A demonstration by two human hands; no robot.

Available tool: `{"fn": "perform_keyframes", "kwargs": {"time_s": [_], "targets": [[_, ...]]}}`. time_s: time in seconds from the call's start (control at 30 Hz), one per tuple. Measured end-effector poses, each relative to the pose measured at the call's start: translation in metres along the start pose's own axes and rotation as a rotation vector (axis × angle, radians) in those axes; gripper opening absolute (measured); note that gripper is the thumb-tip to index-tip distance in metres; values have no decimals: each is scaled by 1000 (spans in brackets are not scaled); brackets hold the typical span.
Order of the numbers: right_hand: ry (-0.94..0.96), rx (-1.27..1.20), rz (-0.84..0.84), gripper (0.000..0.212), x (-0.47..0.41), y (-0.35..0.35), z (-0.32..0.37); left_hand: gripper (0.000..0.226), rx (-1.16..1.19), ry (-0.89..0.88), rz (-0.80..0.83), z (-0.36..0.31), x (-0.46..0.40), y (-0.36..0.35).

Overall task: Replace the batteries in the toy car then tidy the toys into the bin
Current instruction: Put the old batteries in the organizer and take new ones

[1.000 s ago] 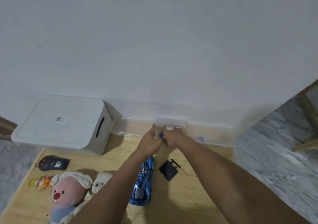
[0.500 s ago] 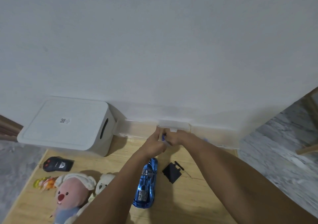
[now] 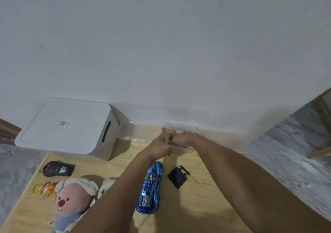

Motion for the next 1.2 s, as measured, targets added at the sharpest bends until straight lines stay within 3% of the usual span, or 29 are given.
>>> {"fn": "perform_keyframes", "kwargs": {"time_s": [0.27, 0.5, 0.7, 0.83, 0.97, 1.1, 1.2], "targets": [[-19, 68, -33, 35, -3, 4, -8, 99, 66, 69, 36, -1, 2, -1], [-11, 14, 20, 26, -7, -1, -2, 84, 101, 67, -38, -13, 10, -1], [-57, -206, 43, 16, 1, -4, 0, 32, 135, 95, -97, -6, 6, 3], [-42, -171, 66, 25, 10, -2, 5, 31, 183, 87, -88, -6, 7, 4], [-44, -142, 61, 54, 10, -2, 0, 31, 256, 89, -76, -11, 11, 3], [-51, -197, 43, 46, 5, -3, -6, 27, 302, 117, -64, -8, 11, 3], [-49, -214, 55, 47, 2, -6, -7, 50, 290, 131, -72, -5, 9, 3]]}}
Point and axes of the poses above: each hand's wrist, its own x-axis away from the middle knuckle, its own y-axis out of the back of the hand, z = x × y, the point moved 8 cm from there along -x, towards the middle knuckle, and after that the axes turned 11 degrees about -x, right-handed, at the moved point
